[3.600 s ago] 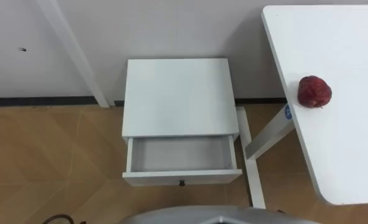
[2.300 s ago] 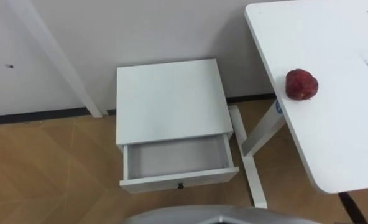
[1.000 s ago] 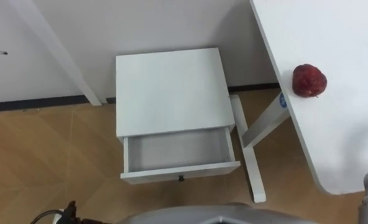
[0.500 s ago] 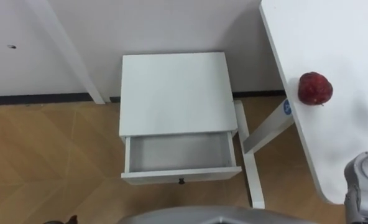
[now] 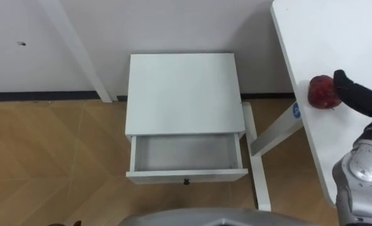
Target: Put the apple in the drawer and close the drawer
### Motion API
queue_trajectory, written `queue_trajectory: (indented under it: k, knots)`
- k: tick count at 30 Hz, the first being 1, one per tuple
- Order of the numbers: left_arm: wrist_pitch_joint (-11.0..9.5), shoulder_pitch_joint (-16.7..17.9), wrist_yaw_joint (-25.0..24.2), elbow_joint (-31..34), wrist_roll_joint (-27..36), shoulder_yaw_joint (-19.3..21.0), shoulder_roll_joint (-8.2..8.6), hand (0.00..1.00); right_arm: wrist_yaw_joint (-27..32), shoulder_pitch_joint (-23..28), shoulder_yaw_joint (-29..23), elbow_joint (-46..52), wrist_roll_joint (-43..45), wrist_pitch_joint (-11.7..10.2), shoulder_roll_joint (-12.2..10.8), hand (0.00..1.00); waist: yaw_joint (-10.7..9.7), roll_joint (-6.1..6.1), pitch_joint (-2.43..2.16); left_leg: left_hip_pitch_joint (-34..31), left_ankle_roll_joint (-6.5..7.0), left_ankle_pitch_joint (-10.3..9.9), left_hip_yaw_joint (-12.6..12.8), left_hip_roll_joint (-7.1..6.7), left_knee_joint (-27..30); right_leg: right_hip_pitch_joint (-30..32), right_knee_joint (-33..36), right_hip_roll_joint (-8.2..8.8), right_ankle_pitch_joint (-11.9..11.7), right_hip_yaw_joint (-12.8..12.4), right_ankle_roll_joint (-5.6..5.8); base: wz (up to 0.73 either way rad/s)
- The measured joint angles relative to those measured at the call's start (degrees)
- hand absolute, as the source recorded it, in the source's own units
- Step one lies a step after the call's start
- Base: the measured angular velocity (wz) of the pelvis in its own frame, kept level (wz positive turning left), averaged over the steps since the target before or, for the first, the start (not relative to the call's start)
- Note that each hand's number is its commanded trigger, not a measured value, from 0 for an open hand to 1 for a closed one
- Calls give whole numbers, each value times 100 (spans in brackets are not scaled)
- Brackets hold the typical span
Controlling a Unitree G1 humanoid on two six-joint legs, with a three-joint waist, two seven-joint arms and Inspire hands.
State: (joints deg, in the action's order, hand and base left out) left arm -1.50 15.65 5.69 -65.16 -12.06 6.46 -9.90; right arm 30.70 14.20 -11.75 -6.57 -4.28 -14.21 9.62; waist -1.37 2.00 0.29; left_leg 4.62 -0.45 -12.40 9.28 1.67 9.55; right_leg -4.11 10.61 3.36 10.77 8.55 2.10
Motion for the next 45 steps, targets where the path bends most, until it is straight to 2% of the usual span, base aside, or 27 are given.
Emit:
queue_trajectory:
  k: [5, 12, 24, 28, 33, 37, 43, 45]
  knots:
    - [1, -14, -1, -1, -2, 0, -1, 0, -199, 0, 142, -17, -54, 11, -1, 0, -15, 4, -3, -2, 0, 0, 1, 6, 11, -6, 0, 1, 0, 29, 0, 0]
    - [39, -32, -6, -1, -12, 0, -2, 0, -474, -2, 190, -16, -96, 165, -4, 0, -9, 19, -11, -2, 0, 0, 1, 6, 20, -17, 2, 6, 0, 46, -1, 0]
    - [125, -43, -13, 0, -184, 0, -2, 0, -771, -104, 209, -248, -252, 182, 6, 0, -14, 29, -10, 2, 0, 0, 1, 6, 21, -31, -2, 18, 0, 133, -1, 0]
    - [152, -35, -69, 1, -213, 6, -2, 0, -858, -253, 156, -530, -371, 370, 17, 0, -15, 51, -12, 7, 3, 2, -9, 0, 26, -43, 0, 33, 0, 170, -1, 1]
    - [240, 42, -303, 116, -218, 15, -1, 0, -1047, -318, 118, -600, -543, 441, 195, 0, -36, 104, -15, 6, 4, 2, -59, -8, 55, -85, -4, 49, 0, 247, 0, 6]
    - [242, 58, -456, 128, -292, 47, -3, 0, -1279, -582, -96, -600, -665, 498, 289, 0, -40, 104, -14, -1, 4, 2, -77, -6, 83, -90, -3, 49, 0, 263, 0, 1]
    - [298, 74, -539, 155, -632, 306, -1, 0, -1699, -663, -247, -649, -503, 627, 525, 0, -39, 109, -17, -9, 4, 2, -85, -6, 80, -89, -5, 47, 0, 276, -1, 0]
    - [319, 77, -535, 185, -655, 392, -7, 0, -1825, -712, -291, -816, -502, 677, 665, 0, -41, 131, -20, -12, 4, 2, -98, -9, 81, -90, -4, 49, 0, 285, 0, 0]
